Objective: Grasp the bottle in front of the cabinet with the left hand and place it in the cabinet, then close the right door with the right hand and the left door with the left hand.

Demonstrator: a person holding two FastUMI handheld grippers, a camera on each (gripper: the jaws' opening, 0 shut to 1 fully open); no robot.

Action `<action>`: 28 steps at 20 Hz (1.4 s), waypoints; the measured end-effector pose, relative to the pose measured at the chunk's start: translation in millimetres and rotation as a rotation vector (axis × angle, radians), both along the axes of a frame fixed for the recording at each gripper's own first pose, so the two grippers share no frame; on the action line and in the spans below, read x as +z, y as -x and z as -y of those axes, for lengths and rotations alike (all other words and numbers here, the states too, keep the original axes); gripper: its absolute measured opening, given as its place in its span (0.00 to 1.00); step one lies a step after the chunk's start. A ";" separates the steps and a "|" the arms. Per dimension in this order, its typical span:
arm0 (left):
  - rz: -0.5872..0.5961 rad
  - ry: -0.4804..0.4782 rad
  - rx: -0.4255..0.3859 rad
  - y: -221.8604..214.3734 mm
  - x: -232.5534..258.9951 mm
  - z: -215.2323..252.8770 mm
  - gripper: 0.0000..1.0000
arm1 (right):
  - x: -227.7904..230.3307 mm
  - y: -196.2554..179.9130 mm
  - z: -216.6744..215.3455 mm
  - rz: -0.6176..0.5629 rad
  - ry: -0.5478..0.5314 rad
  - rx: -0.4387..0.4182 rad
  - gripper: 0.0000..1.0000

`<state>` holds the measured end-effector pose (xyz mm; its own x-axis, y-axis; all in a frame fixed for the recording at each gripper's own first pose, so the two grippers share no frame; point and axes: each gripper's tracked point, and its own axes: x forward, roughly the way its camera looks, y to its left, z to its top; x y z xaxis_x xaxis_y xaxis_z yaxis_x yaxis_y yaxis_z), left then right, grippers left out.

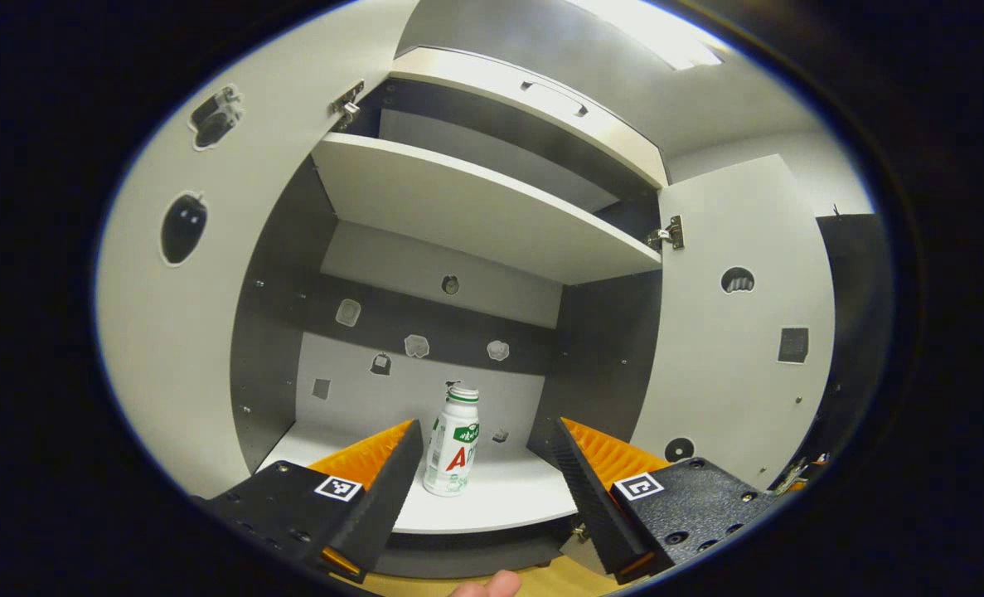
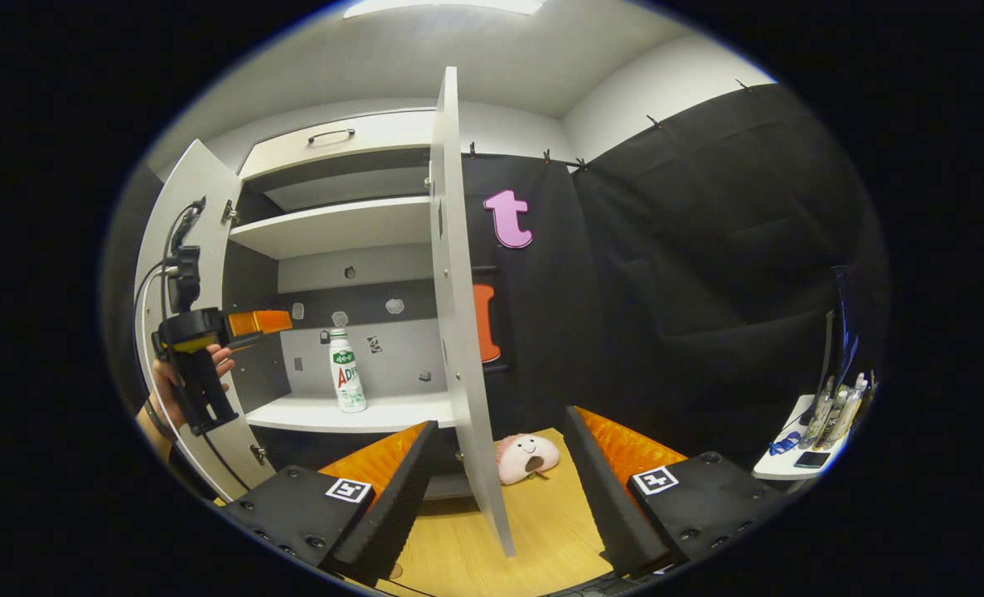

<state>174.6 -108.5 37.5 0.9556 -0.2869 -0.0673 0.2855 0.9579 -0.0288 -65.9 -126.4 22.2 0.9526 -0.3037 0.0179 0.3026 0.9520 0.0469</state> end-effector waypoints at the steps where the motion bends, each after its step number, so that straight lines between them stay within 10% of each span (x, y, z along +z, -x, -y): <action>1: -0.003 0.004 0.000 13.5 -1.5 -3.3 0.95 | 2.0 -1.1 1.9 0.001 0.010 -0.001 0.89; 11: -0.036 0.001 0.186 115.6 -48.9 -73.1 0.95 | 25.0 -3.9 51.6 0.016 0.039 -0.085 0.98; 28: -0.031 -0.061 0.245 165.6 -50.7 -98.6 0.95 | 93.5 -75.9 132.6 0.059 0.086 -0.121 0.98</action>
